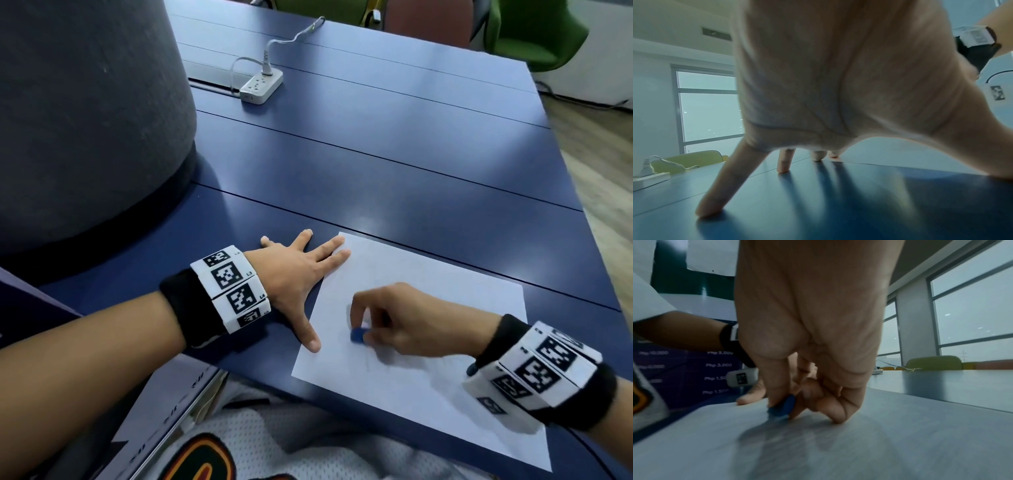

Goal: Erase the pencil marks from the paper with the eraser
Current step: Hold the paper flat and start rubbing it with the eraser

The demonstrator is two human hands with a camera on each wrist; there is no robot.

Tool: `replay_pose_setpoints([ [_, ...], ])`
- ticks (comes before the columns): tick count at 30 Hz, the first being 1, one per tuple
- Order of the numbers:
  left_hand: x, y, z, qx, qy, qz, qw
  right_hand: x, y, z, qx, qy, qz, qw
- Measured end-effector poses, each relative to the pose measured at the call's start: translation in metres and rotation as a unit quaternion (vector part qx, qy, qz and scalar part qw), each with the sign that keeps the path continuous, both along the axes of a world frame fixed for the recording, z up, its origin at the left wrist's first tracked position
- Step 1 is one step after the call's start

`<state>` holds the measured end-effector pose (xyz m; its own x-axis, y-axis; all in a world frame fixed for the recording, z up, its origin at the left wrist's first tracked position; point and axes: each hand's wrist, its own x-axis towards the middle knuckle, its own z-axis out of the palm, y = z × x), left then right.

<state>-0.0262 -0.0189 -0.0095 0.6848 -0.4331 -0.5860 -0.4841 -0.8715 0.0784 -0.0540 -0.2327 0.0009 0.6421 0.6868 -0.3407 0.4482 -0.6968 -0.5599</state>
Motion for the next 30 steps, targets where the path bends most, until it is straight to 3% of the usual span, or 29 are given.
replay_pose_setpoints([
  [3,0.0,0.0,0.0,-0.005,0.001,0.005,1.0,0.009,-0.004,-0.003,-0.004,-0.036,-0.051,0.998],
  [7,0.0,0.0,-0.002,-0.001,-0.001,0.001,1.0,-0.011,-0.001,0.003,-0.016,0.049,0.035,0.998],
  [13,0.008,-0.002,0.0,0.014,-0.008,0.002,1.0,0.017,-0.002,-0.002,0.017,-0.045,-0.077,0.996],
  [17,0.01,-0.002,0.002,0.018,-0.008,-0.002,1.0,0.009,0.005,0.004,0.003,0.017,0.009,1.0],
  [22,0.02,-0.001,0.003,0.007,0.007,0.019,1.0,0.037,0.002,-0.003,0.029,-0.068,-0.103,0.992],
  [27,0.026,0.0,0.001,0.003,0.008,0.009,1.0,0.024,0.004,0.004,0.011,0.006,-0.01,1.0],
  [30,0.029,-0.001,0.003,0.002,0.012,0.016,1.0,0.037,0.004,0.001,0.03,-0.039,-0.069,0.996],
])
